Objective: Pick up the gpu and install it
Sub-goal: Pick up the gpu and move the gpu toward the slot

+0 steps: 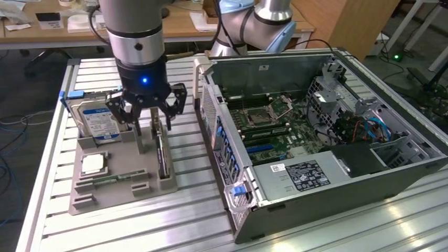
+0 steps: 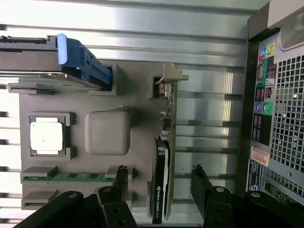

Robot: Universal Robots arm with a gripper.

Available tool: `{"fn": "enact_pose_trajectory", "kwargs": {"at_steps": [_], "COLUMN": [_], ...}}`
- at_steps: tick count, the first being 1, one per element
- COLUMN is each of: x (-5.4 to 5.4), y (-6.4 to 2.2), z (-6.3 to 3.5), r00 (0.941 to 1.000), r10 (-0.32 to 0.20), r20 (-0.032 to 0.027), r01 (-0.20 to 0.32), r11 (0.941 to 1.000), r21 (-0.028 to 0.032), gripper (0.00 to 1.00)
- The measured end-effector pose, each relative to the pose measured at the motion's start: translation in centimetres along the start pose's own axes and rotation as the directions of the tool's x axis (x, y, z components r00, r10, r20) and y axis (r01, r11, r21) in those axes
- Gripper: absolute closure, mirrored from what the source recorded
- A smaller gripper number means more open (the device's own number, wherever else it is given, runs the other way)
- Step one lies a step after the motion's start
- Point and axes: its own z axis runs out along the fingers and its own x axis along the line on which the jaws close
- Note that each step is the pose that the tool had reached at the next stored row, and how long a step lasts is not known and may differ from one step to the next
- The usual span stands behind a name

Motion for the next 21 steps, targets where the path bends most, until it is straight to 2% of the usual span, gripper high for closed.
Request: {"fn": "enact_pose_trajectory", "kwargs": {"at_steps": [7,21], "x": [0.0,0.1], "y": [0.02,-0.08], "z": [1.28,3.83], "r00": [1.0000,0.9999], "r10": [0.007,0.011], "r20": [-0.0001,0.0007], "r01": [-0.007,-0.011], "r11": [1.0000,0.9999], "r21": [0.0026,0.0035], "gripper": [0.35,0.35]}}
